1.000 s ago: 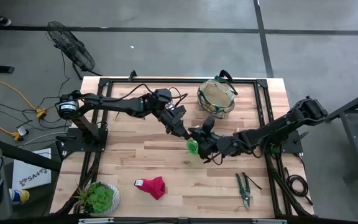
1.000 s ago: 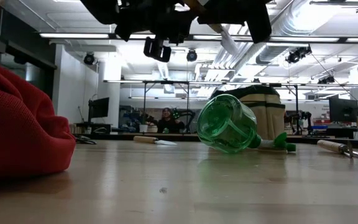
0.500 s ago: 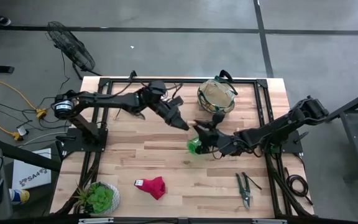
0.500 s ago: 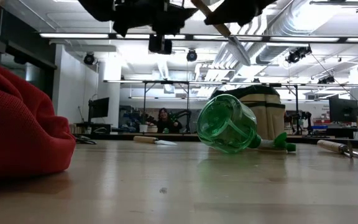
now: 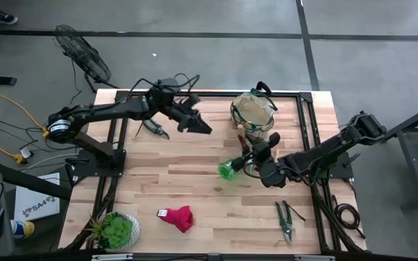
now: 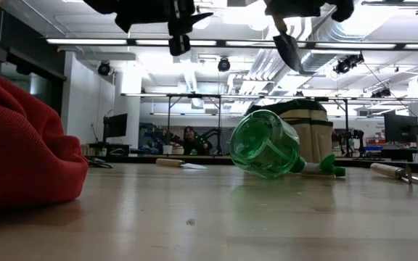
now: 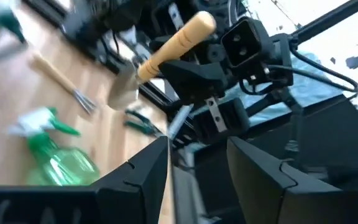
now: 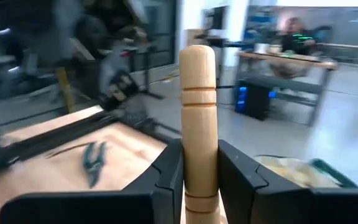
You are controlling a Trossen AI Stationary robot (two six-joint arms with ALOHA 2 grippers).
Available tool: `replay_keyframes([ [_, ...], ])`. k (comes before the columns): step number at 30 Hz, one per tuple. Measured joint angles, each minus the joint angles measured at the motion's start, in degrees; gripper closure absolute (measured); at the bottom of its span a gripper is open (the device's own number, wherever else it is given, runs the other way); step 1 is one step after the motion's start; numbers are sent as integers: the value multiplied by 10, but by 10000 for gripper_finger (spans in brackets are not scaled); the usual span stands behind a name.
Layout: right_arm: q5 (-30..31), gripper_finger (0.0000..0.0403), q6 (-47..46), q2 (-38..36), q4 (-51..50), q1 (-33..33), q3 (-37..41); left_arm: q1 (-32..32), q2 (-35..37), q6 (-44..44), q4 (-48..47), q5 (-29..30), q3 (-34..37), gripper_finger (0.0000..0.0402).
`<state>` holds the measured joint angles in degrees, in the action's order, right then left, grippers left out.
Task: Pick & Place Garden tools in Gardening bag
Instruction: Put the bottom gardening trowel into the gardening bag
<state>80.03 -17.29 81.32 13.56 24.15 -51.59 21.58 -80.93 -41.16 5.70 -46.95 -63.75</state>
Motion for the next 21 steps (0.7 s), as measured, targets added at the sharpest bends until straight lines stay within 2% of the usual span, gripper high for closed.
replay_keyframes([
  [5,95,340,4,0,1,-6,0,23,18,92,-3,-1,0,238],
  [13,100,340,5,16,53,-72,0,44,20,178,-1,-51,0,238],
  [21,100,340,6,70,122,-141,0,44,20,235,-15,-55,0,238],
])
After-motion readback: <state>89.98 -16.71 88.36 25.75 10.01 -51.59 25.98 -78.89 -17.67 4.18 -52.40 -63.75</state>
